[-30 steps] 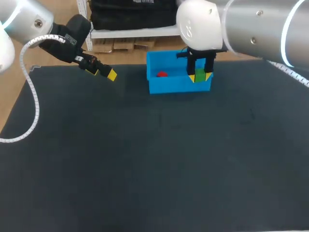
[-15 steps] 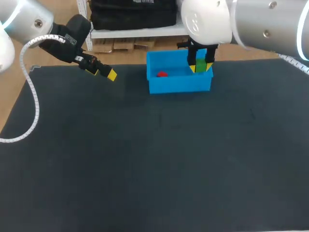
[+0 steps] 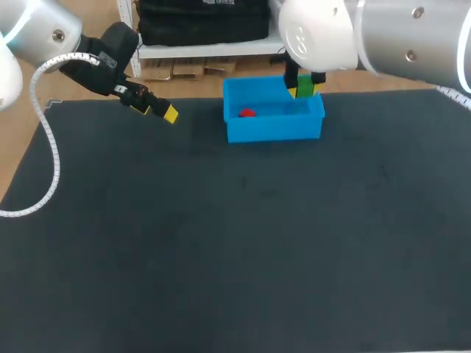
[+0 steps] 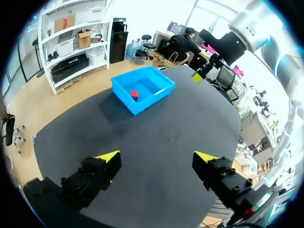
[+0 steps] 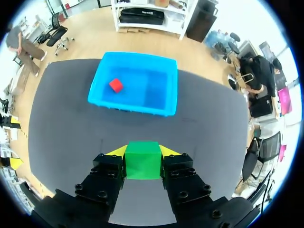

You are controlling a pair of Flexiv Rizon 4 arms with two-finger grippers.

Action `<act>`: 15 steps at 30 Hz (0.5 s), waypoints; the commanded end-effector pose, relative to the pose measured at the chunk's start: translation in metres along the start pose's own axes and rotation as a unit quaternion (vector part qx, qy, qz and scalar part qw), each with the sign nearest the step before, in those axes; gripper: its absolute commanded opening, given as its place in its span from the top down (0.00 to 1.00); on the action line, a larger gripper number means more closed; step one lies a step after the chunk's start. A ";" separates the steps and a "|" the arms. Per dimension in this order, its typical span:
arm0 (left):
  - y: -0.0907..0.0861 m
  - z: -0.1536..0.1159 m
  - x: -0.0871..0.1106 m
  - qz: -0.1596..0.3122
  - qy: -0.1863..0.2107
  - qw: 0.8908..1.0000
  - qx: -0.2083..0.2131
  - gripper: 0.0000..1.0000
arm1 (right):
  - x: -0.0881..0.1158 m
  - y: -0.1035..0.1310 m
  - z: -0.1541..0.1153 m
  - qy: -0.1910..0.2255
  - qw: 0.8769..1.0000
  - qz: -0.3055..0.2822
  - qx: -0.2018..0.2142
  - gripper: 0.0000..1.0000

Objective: Use the left arm to pick the red cube and place it into the blue plastic box first, then use the right arm to grasp the green cube and put it into the same blue plastic box after the first action is fully finished.

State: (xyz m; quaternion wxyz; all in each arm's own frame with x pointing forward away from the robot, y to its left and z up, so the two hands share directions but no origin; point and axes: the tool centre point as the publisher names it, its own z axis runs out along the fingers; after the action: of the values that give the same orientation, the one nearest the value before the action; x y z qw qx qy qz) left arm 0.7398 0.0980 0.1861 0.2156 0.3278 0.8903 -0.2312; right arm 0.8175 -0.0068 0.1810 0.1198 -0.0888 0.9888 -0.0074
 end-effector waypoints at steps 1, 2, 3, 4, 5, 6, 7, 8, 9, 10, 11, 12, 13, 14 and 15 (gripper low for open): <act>0.001 0.000 0.001 0.002 -0.002 1.000 0.002 0.00 | -0.011 0.000 -0.004 -0.001 1.000 -0.003 0.003 1.00; 0.001 0.000 0.001 0.002 -0.002 1.000 0.002 0.00 | -0.014 0.000 -0.004 -0.002 1.000 -0.004 0.003 1.00; 0.001 0.000 0.001 0.002 -0.002 1.000 0.002 0.00 | -0.017 0.000 -0.005 -0.003 1.000 -0.005 0.004 1.00; 0.001 0.000 0.001 0.002 -0.002 1.000 0.002 0.00 | -0.020 0.000 -0.006 -0.005 1.000 -0.007 0.005 1.00; 0.001 0.000 0.001 0.002 -0.002 1.000 0.002 0.00 | -0.023 0.000 -0.006 -0.006 1.000 -0.009 0.006 1.00; 0.001 0.000 0.001 0.002 -0.002 1.000 0.002 0.00 | -0.026 0.000 -0.006 -0.007 1.000 -0.010 0.007 1.00; 0.001 0.000 0.001 0.002 -0.002 1.000 0.002 0.00 | -0.028 0.000 -0.006 -0.008 1.000 -0.011 0.008 1.00; 0.001 0.000 0.001 0.002 -0.002 1.000 0.002 0.00 | -0.031 -0.001 -0.006 -0.008 1.000 -0.012 0.009 1.00; 0.001 0.000 0.001 0.002 -0.002 1.000 0.002 0.00 | -0.034 -0.001 -0.006 -0.009 1.000 -0.013 0.010 1.00; 0.001 0.000 0.001 0.002 -0.002 1.000 0.002 0.00 | -0.037 -0.001 -0.006 -0.009 1.000 -0.014 0.011 1.00; 0.001 0.000 0.001 0.002 -0.002 1.000 0.002 0.00 | -0.039 -0.001 -0.006 -0.009 1.000 -0.015 0.012 1.00; 0.001 0.000 0.001 0.002 -0.002 1.000 0.002 0.00 | -0.042 -0.001 -0.005 -0.010 1.000 -0.017 0.013 1.00; 0.001 0.000 0.001 0.002 -0.002 1.000 0.002 0.00 | -0.044 -0.001 -0.005 -0.010 1.000 -0.018 0.014 1.00; 0.001 0.000 0.001 0.002 -0.002 1.000 0.002 0.00 | -0.047 -0.001 -0.005 -0.010 1.000 -0.019 0.015 1.00; 0.001 0.000 0.001 0.002 -0.002 1.000 0.002 0.00 | -0.049 -0.001 -0.005 -0.011 1.000 -0.020 0.016 1.00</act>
State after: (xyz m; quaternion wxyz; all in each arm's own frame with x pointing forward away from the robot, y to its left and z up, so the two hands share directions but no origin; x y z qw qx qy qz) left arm 0.7398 0.0980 0.1861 0.2156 0.3278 0.8903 -0.2312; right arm 0.8506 -0.0041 0.1962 0.1448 -0.1070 0.9834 -0.0207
